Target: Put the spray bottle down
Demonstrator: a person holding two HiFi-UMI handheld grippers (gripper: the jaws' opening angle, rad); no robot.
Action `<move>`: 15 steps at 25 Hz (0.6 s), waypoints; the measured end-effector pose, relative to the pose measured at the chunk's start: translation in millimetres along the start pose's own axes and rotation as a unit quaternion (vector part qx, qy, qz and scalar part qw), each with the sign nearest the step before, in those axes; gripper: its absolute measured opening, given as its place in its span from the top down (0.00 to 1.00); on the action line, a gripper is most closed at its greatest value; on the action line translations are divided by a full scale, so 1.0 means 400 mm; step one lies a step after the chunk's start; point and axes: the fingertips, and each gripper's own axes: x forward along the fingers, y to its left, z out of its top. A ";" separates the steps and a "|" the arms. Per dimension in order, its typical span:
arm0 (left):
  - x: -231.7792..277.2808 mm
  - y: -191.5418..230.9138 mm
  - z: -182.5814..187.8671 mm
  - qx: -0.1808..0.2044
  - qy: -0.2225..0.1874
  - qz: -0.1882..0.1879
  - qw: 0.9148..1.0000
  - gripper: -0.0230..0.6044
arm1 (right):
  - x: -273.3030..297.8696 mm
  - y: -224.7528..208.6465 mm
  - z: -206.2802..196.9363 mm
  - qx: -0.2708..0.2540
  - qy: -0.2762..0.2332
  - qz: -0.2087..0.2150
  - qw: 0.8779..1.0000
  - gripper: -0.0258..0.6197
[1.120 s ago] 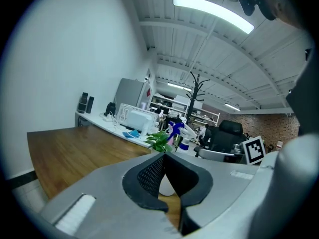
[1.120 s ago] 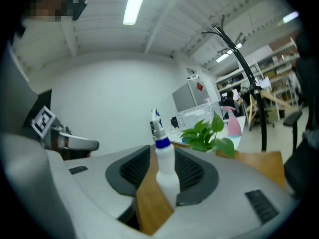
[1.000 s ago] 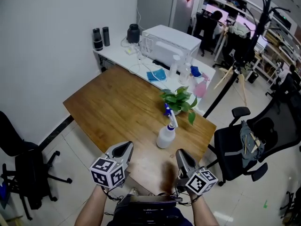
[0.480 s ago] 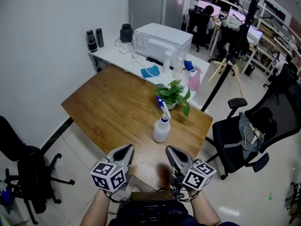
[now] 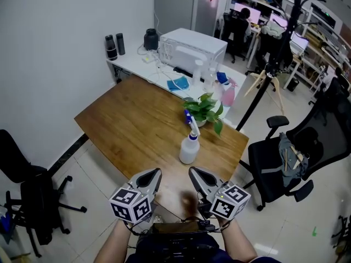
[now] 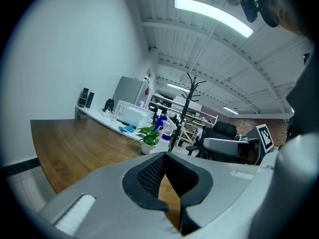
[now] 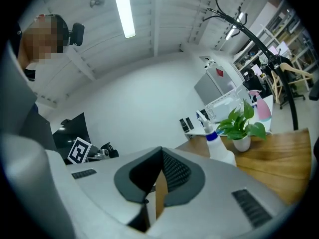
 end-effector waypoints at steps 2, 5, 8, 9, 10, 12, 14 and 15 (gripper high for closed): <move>0.001 -0.008 0.007 0.004 -0.003 -0.001 1.000 0.95 | 0.003 0.006 0.008 -0.006 -0.001 0.004 1.000 0.96; 0.000 -0.016 0.012 0.007 -0.006 -0.001 1.000 0.95 | 0.008 0.016 0.013 -0.013 0.000 0.009 1.000 0.96; -0.001 -0.020 0.013 0.008 -0.008 0.001 1.000 0.95 | 0.011 0.021 0.015 -0.021 0.002 0.013 1.000 0.96; 0.000 -0.021 0.014 0.009 -0.009 0.001 1.000 0.95 | 0.012 0.021 0.017 -0.023 0.003 0.013 1.000 0.96; 0.000 -0.022 0.016 0.009 -0.010 0.002 1.000 0.95 | 0.012 0.022 0.018 -0.025 0.003 0.014 1.000 0.96; 0.001 -0.025 0.018 0.010 -0.011 0.002 1.000 0.95 | 0.012 0.023 0.023 -0.026 0.001 0.015 1.000 0.96; 0.002 -0.029 0.017 0.011 -0.011 0.001 1.000 0.95 | 0.011 0.023 0.026 -0.027 0.000 0.016 1.000 0.96; 0.003 -0.031 0.016 0.011 -0.011 0.001 1.000 0.95 | 0.010 0.023 0.027 -0.028 -0.001 0.016 0.999 0.96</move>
